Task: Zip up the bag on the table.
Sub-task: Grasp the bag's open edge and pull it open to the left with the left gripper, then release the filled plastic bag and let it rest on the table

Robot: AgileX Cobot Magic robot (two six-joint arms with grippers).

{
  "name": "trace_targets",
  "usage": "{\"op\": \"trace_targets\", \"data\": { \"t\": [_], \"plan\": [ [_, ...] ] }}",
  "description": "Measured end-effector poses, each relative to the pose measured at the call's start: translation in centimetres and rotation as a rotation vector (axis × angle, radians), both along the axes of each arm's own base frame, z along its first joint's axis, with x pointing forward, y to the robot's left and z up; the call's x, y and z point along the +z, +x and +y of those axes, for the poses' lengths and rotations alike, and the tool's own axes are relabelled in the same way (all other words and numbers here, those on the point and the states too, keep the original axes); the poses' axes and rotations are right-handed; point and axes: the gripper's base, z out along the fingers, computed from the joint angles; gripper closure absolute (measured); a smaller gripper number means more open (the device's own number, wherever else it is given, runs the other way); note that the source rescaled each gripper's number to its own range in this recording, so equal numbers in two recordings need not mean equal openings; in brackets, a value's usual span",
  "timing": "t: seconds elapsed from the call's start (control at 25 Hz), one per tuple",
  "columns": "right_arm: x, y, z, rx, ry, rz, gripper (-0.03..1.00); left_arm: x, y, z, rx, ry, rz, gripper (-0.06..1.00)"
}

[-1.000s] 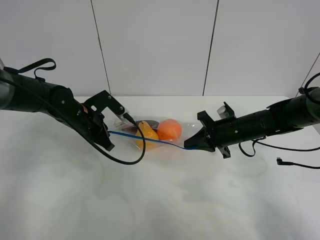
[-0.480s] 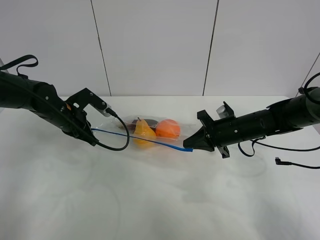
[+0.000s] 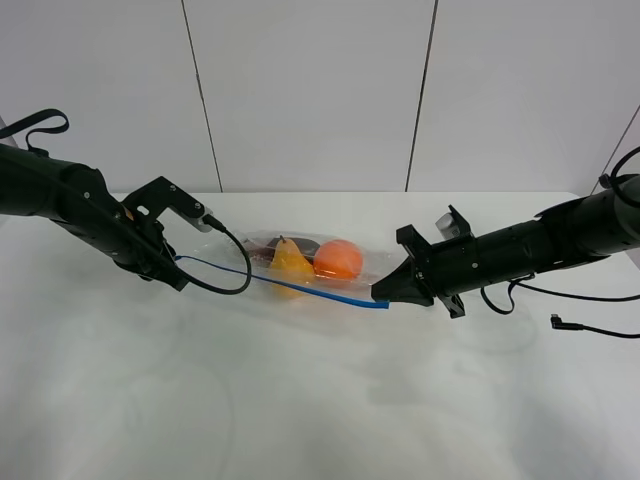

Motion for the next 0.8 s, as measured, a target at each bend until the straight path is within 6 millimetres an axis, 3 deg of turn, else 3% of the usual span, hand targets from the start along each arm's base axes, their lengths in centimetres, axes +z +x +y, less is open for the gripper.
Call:
{"op": "trace_targets", "data": {
  "t": [0.12,0.4,0.6,0.8],
  "plan": [
    [0.0,0.0,-0.1,0.004,-0.004,0.000,0.97,0.0,0.0,0.0,0.022,-0.011,0.001,0.49],
    [-0.1,-0.1,-0.1,0.014,-0.013,-0.001,0.97,0.0,0.1,0.6,0.164,-0.084,0.011,0.44],
    [-0.2,-0.2,-0.2,0.029,-0.024,-0.002,0.97,-0.2,0.0,2.9,0.354,-0.144,0.054,0.40],
    [-0.2,-0.2,-0.2,0.032,-0.026,-0.002,0.97,-0.6,-0.7,6.0,0.504,-0.144,0.148,0.18]
  ]
}}
